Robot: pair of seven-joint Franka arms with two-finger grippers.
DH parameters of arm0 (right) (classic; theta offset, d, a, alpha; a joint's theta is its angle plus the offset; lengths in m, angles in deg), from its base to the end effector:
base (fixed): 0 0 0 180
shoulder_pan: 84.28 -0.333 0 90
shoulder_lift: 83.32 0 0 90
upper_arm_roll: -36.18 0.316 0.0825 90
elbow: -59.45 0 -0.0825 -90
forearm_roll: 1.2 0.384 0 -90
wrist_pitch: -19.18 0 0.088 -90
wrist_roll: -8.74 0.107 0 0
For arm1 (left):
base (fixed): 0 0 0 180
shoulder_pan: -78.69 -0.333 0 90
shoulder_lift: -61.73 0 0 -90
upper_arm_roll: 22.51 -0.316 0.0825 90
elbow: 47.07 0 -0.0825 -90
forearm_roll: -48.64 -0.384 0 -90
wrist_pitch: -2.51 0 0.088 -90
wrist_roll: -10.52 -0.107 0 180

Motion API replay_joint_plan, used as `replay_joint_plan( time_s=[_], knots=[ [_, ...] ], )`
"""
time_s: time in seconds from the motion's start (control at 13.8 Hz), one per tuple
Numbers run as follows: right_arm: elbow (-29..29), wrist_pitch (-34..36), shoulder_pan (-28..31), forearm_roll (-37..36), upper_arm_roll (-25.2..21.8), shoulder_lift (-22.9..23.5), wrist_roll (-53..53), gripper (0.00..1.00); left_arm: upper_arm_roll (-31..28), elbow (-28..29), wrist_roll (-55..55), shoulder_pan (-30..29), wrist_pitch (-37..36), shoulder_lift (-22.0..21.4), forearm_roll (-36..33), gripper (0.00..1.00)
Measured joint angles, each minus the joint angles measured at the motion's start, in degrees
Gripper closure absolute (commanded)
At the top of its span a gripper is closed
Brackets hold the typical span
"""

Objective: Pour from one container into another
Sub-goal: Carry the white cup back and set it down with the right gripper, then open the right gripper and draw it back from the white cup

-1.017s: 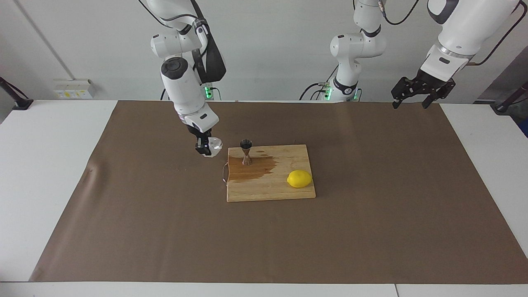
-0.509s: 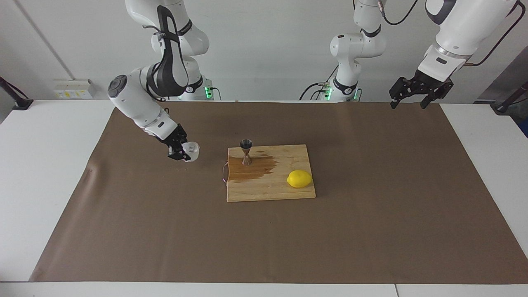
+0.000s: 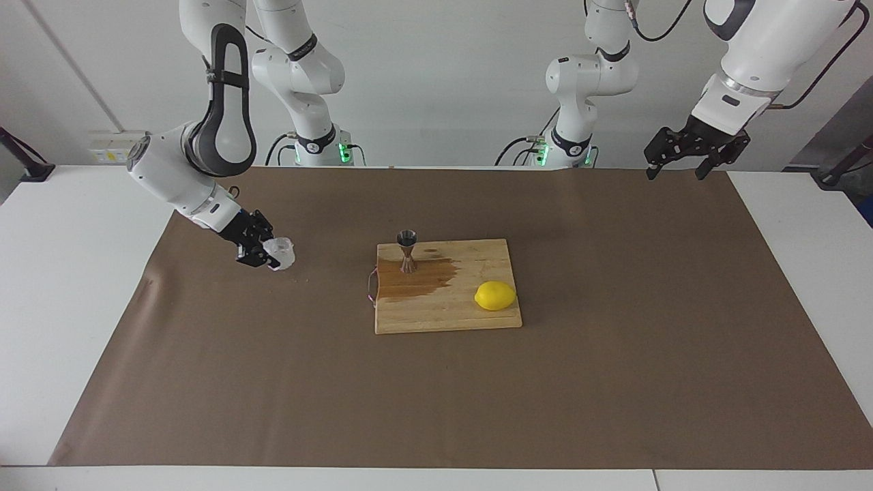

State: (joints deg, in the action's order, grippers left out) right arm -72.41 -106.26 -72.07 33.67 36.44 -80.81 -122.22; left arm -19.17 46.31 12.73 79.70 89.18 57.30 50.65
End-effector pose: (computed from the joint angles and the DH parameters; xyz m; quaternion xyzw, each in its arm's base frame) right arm 0.4967 -0.0840 0.3208 -0.6483 -0.7220 -0.1944 0.1436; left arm 0.5221 -0.0449 0.6335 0.9995 -0.0192 -0.0208 0.0141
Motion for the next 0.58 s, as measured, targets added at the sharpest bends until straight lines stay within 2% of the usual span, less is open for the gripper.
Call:
replay_joint_plan(
  time_s=[0.36,0.44,0.51,0.58],
  knots=[
    [-1.0,0.0,2.2,4.4,0.0,2.3,-4.4,1.00,0.0,0.0,0.0,0.0,-0.2,0.0,0.0,0.00],
    [-1.3,0.0,2.3,4.7,0.0,2.4,-4.7,0.96,0.0,0.0,0.0,0.0,-0.2,0.0,0.0,0.00],
    [-1.7,0.0,2.3,5.3,0.0,2.4,-5.4,0.73,0.0,0.0,0.0,0.0,-0.2,0.0,0.0,0.00],
    [-1.9,-0.1,2.4,5.9,0.0,2.4,-6.0,0.30,0.0,0.0,0.0,0.0,-0.2,0.0,0.0,0.00]
  ],
)
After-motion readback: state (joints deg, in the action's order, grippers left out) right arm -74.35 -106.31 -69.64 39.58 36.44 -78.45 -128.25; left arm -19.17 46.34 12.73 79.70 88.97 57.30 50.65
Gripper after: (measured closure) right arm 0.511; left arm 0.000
